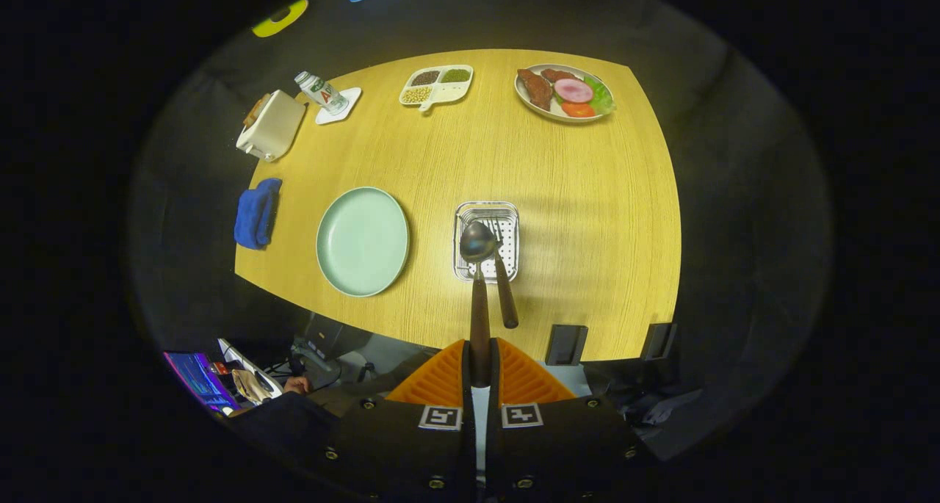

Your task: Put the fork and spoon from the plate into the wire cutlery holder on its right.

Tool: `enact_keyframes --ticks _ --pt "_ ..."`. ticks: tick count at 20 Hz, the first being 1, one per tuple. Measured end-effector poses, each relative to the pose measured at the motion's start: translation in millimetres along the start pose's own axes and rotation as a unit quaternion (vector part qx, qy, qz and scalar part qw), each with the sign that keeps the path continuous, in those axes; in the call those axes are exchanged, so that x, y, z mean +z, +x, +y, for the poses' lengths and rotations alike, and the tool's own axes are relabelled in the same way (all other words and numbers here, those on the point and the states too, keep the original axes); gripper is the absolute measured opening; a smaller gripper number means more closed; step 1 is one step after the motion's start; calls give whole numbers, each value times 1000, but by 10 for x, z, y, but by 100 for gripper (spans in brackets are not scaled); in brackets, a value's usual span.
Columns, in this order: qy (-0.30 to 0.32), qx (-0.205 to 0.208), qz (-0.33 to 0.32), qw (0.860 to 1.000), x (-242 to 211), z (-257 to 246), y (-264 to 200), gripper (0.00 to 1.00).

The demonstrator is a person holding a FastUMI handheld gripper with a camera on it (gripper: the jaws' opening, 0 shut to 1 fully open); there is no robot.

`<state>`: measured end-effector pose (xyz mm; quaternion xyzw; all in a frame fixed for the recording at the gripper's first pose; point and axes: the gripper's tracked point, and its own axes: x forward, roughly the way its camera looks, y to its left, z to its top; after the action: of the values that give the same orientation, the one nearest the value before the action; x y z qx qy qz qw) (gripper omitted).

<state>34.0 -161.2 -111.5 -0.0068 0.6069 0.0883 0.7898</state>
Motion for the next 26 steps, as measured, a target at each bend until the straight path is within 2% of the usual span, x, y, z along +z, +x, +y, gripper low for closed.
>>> enact_keyframes --ticks 17,20,23,26 --pt "-22 -31 73 997 307 -9 497 7" --pt "-27 -29 63 997 396 35 475 11" --pt "-37 -44 46 997 439 -10 381 13" --pt "-38 -48 3 998 502 34 181 15"
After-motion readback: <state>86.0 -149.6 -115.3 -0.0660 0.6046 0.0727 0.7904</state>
